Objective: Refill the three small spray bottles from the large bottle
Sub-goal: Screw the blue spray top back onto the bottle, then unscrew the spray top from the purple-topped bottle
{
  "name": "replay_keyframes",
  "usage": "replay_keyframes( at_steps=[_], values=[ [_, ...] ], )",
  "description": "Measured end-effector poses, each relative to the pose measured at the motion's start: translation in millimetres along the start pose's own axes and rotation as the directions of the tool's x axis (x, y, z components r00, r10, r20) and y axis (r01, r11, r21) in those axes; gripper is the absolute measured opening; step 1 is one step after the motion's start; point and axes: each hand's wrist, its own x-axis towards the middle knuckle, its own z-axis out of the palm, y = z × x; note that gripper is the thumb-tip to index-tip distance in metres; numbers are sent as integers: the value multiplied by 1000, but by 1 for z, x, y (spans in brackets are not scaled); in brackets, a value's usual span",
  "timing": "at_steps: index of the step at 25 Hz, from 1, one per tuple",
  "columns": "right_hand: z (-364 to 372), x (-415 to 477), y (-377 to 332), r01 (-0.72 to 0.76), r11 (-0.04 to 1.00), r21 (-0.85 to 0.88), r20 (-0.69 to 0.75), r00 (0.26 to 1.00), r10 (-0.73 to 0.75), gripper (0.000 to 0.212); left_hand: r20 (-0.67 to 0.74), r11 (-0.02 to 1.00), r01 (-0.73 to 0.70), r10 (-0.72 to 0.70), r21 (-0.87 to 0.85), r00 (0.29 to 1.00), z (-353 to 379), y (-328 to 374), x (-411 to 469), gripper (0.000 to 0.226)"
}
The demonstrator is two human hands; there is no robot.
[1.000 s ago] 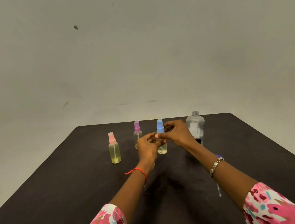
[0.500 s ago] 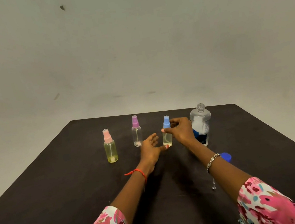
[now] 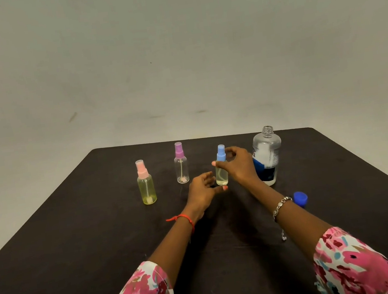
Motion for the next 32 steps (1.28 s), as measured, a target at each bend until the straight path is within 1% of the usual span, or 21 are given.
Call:
replay_keyframes(
  at_steps=[2,4,5,7,9,11,14,16,18,20,22,24,26,29,32],
  values=[
    [0,-5,-6,45,998,50,-115,993,-39,55,-44,999,-35,36,12,998,-2,2,-3,70],
    [0,-11,-16,176,982,73,-234,960,-154,46,-112,996,-83,88,42,990,-7,5,-6,59],
    [1,-12,-23,244,968,60,-255,941,-222,39,-153,993,-105,114,61,982,-10,7,-7,53],
    [6,-14,-35,348,936,43,-215,919,-332,30,-242,982,-131,161,135,957,-18,9,-8,44],
    [16,-12,-46,385,921,63,-124,918,-376,27,-322,969,-137,199,204,926,-26,9,-6,41],
    [28,-7,-52,352,932,80,-35,936,-351,30,-392,961,-135,225,242,892,-32,8,-1,46],
    [47,4,-52,250,966,70,89,963,-256,41,-480,952,-102,236,288,845,-39,8,9,62],
    [57,12,-50,193,979,62,135,971,-200,47,-502,959,-73,208,275,839,-43,7,17,73],
    [67,18,-48,131,988,85,163,976,-144,51,-474,964,-38,164,264,865,-47,3,23,78],
    [75,20,-48,99,988,117,173,978,-119,45,-413,972,-26,123,234,902,-48,1,27,72],
    [81,19,-49,102,988,116,172,978,-121,33,-371,984,-61,120,167,921,-48,-1,29,57],
    [83,18,-49,111,990,90,173,977,-125,27,-379,987,-83,129,134,917,-49,-1,28,44],
    [81,16,-50,110,991,78,184,975,-122,26,-408,986,-97,145,135,901,-51,-1,26,35],
    [70,10,-56,122,990,77,171,976,-134,25,-395,984,-130,170,125,903,-54,1,20,32],
    [57,4,-65,122,991,57,149,980,-129,26,-358,981,-130,173,143,917,-53,4,10,36]
  ],
)
